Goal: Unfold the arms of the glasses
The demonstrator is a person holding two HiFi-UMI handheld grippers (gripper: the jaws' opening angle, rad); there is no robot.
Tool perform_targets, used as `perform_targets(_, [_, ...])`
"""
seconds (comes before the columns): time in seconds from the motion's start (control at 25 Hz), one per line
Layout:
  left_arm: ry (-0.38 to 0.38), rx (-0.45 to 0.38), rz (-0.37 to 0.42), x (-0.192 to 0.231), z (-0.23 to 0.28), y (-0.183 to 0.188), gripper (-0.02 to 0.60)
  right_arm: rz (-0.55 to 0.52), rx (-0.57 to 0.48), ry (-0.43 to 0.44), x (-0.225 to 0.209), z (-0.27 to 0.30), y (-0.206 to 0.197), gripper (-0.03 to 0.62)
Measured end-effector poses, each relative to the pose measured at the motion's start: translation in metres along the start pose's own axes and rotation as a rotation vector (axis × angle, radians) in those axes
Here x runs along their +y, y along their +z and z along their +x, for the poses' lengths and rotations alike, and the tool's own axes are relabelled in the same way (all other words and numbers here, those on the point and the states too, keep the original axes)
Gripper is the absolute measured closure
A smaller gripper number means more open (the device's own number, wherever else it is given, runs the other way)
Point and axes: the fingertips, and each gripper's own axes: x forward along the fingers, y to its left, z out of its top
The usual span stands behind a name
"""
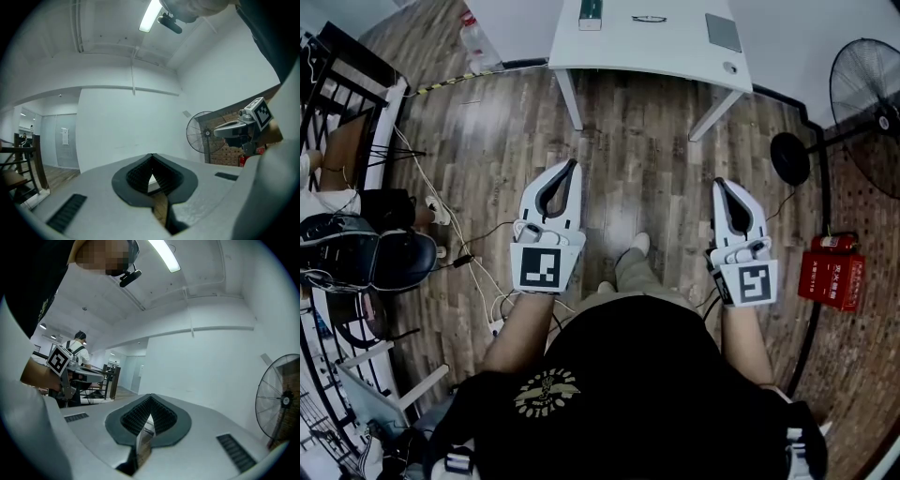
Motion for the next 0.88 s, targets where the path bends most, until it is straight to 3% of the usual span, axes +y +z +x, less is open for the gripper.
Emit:
perform_targets(0.48, [0.0,0.047,0.021,0.005,0.051,-0.018,0.575,0.053,0.052,0.009,-0.037,0.026,-0.036,0.594])
perform_targets(0.88, [-0.035,0.084,-0.025,-0.007,0.103,-0.025,0.574,0.07,0.079,-0.019,-0.087,0.052,-0.054,0.593])
